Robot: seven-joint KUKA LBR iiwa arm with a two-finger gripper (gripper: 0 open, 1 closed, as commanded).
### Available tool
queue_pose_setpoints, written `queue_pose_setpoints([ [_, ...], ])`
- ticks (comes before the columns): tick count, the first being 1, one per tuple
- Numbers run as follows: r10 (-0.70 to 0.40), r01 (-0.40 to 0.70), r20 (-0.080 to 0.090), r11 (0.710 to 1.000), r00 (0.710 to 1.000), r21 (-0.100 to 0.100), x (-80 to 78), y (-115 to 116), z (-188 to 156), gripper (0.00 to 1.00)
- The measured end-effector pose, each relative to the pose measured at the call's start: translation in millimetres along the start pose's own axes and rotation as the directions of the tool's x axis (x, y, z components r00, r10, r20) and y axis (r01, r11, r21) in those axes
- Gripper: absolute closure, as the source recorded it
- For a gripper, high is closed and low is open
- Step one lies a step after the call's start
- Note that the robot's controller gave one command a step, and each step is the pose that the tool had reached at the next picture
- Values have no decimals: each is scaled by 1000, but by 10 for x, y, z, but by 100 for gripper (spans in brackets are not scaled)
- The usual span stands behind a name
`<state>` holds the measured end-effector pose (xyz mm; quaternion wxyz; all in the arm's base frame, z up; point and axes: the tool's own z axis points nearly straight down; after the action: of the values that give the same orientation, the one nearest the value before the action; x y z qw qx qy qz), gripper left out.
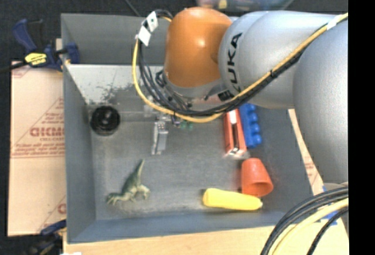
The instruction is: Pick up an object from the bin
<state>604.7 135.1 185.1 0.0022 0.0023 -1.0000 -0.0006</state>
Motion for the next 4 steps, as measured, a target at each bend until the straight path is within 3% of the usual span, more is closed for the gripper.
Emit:
queue_pose_setpoints([
  [1,4,-4,8,1000,1000,-1,-18,-8,-50,0],
  [2,-384,384,7,923,923,3,471,391,955,0],
  [3,-453,453,11,891,891,5,663,279,613,0],
  [4,-783,783,-12,622,622,2,999,749,844,0],
])
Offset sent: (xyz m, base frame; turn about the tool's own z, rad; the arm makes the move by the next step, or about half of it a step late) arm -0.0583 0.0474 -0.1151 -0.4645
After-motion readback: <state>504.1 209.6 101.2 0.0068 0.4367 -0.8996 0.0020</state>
